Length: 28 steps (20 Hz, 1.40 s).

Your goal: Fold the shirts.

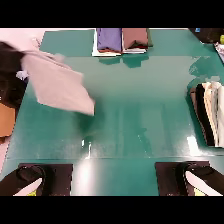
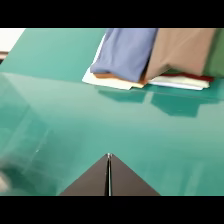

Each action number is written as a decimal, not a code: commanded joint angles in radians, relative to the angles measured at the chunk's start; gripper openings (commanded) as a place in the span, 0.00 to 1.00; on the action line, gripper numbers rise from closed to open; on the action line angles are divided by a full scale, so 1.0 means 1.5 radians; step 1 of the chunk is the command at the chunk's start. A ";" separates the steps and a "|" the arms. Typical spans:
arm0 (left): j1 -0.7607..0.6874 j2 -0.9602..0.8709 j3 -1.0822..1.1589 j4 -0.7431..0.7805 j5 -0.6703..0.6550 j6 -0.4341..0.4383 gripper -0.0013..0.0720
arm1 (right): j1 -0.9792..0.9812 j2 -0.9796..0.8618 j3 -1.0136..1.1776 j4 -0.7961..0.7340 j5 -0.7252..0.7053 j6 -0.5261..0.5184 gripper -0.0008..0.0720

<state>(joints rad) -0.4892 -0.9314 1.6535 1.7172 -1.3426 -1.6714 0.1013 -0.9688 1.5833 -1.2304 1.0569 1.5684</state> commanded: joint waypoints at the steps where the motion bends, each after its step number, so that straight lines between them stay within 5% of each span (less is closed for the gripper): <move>1: -0.150 -0.134 0.058 -0.004 0.018 0.003 0.04 | -0.024 0.000 0.010 0.001 0.009 0.001 0.03; 6: -0.279 -0.336 0.058 -0.113 0.071 0.076 0.06 | -0.025 0.000 0.010 0.001 0.019 0.001 0.03; 8: -0.289 -0.383 0.058 -0.143 0.087 0.090 0.78 | -0.025 0.000 0.010 0.001 0.025 0.001 0.03; 11: -0.224 -0.385 0.058 -0.101 0.058 0.090 0.78 | -0.025 0.000 0.010 0.000 0.039 0.001 0.03; 18: 0.111 -0.380 -0.043 -0.103 -0.036 0.027 0.78 | -0.025 0.000 0.009 0.000 0.051 0.001 0.03; 25: 0.151 -0.384 -0.291 -0.223 0.199 0.012 0.78 | -0.025 0.000 0.009 0.000 0.052 0.001 0.03; 28: 0.151 -0.399 -0.303 -0.251 0.225 0.013 0.78 | -0.025 0.000 0.008 0.000 0.056 0.001 0.03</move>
<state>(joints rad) -0.2733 -1.5143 1.2530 1.4097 -1.0962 -1.6485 0.0639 -0.9688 1.5963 -1.2301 1.1343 1.5696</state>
